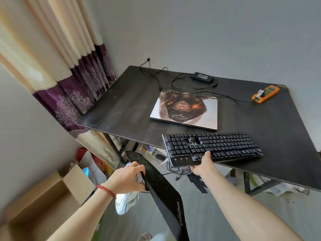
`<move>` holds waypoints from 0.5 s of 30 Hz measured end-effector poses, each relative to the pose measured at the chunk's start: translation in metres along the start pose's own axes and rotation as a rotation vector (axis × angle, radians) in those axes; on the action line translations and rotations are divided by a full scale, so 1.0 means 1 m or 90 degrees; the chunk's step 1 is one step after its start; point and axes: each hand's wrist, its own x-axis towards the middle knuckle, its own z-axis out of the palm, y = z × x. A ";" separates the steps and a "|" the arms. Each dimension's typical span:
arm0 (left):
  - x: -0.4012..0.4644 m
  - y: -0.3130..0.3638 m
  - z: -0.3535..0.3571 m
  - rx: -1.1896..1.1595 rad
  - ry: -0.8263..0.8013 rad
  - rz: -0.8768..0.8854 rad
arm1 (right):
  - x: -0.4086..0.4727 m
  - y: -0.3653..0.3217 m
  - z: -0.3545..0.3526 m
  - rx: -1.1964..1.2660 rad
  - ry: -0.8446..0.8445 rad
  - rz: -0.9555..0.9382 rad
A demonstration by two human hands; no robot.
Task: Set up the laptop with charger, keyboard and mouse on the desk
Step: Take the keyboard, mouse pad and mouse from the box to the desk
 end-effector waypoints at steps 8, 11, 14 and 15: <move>0.010 -0.089 0.005 0.081 -0.063 0.019 | 0.016 0.093 0.081 0.174 -0.154 0.070; 0.021 -0.108 0.019 0.071 -0.090 0.039 | 0.026 0.111 0.108 0.167 -0.168 0.055; 0.031 -0.117 0.035 0.058 -0.091 0.056 | 0.037 0.115 0.127 0.130 -0.151 0.040; 0.038 -0.121 0.040 0.050 -0.092 0.066 | 0.044 0.115 0.132 0.125 -0.148 0.035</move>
